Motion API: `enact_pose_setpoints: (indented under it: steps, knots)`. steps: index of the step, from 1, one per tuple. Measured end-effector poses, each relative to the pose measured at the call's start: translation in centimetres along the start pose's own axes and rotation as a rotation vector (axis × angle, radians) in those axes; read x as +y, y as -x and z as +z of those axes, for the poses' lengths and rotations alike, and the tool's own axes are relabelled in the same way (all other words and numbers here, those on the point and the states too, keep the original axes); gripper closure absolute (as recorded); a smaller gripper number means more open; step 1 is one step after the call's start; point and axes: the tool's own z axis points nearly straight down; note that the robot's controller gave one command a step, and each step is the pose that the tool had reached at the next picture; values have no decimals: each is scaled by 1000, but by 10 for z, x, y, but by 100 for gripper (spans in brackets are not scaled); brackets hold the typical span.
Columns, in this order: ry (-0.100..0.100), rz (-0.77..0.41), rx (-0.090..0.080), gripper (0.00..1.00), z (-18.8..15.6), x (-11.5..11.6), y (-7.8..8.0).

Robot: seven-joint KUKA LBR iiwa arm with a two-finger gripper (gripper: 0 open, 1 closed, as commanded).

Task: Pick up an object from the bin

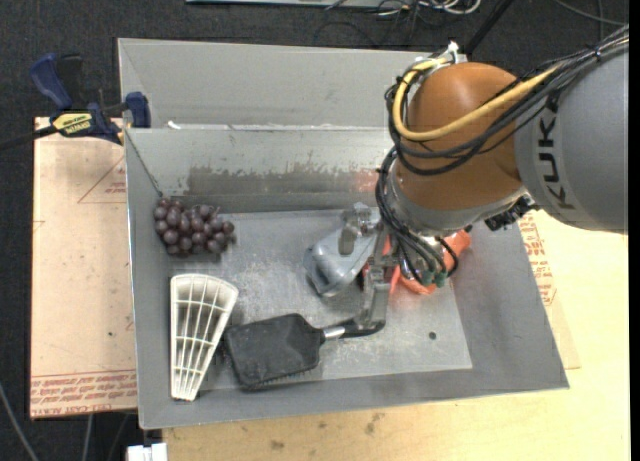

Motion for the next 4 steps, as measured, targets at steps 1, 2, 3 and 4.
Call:
enact_pose_setpoints:
  steps: [1,2,3,4]
  knots:
    - [1,2,-8,0,-4,0,1]
    - [0,-62,-10,0,17,-5,-3]
    - [0,-220,-10,0,57,-12,-6]
    - [-1,-274,-8,0,86,-11,-10]
